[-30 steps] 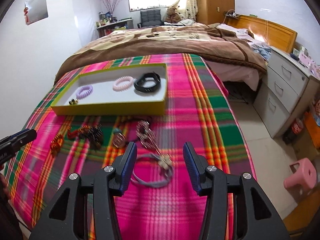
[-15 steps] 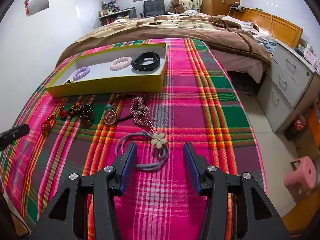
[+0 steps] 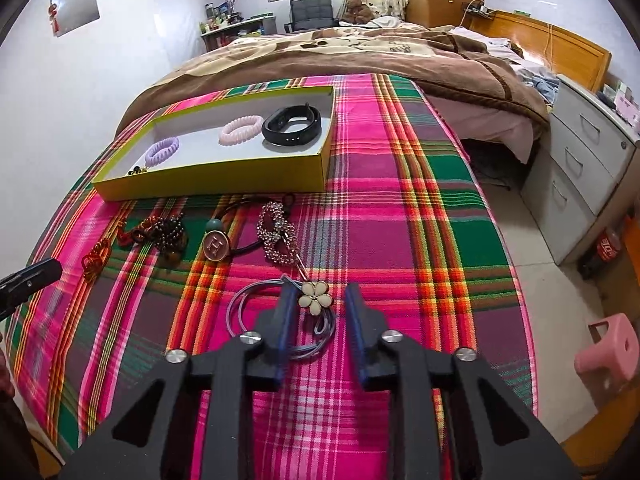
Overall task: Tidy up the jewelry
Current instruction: 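Move both tools back to the jewelry, right tool reaching the grey flower hair tie, then grasp the red knotted bead tie with the left tool while the right holds the grey flower tie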
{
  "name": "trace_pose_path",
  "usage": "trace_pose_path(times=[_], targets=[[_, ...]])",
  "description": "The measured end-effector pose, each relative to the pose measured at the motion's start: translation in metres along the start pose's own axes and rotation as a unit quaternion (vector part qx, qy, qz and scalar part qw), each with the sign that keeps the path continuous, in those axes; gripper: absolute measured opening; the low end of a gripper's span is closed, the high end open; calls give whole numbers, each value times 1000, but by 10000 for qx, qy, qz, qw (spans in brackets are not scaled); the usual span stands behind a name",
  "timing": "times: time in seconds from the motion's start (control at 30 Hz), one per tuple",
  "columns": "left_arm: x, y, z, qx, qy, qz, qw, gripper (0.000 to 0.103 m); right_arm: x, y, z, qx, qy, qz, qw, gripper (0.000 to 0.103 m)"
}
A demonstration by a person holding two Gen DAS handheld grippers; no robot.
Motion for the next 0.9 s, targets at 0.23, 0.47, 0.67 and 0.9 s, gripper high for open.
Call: trace_pose_path(times=[0.23,0.47,0.67,0.9], targets=[[3,-8,14,77,-182,-70,9998,41,-2,3,4,57,-84,76,9999,18],[10,-23,21,302,-279,-181,9990,41,-3,11,9,-8,-220,226,9995,18],[12,-38,24,519,-365,-285,9976,41,-3,12,7,53,-208,218,9995,18],[18,-43,23,607,-335,-230,9973,41,-1,14,2,45,-150,232,9996,18]])
Point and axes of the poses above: each gripper's, at about its wrist camera, not at the fingertips, and y roughly against the way its jaws point, z to its right, x to its top, the point moved 1 cm from there along -y, roughly the way its jaws point, and after that the axes turned 13 degrees about -z, right-handed, at the moved point
